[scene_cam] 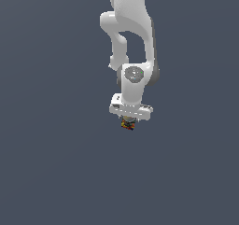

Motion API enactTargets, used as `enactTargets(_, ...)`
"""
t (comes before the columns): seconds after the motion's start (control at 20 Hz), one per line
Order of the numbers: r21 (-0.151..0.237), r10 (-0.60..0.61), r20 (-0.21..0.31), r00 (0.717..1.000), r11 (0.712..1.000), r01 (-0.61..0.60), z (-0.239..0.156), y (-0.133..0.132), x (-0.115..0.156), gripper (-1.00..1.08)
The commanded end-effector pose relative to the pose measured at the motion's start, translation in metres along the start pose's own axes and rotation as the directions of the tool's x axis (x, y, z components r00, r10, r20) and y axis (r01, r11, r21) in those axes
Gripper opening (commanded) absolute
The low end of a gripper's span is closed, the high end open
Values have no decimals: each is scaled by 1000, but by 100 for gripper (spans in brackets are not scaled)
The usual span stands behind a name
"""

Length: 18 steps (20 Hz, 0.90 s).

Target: Pick up the object and move it to a goal position.

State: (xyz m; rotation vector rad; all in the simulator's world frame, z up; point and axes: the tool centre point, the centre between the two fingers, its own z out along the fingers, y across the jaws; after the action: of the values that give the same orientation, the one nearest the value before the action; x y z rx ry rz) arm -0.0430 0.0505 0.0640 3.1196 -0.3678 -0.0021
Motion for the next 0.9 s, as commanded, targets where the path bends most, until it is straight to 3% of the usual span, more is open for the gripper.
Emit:
enactTargets(0.0,0,1,-1,1000,1000,-1,5,0,1,100)
enactTargets(0.1,0,1,-1,1000,1000,-1,6,0,1,100)
enactTargets(0.15,0,1,-1,1000,1000,-1,6,0,1,-100)
enactTargets(0.85,1,0,-1,1000,1000,0,2,-1,4,-100)
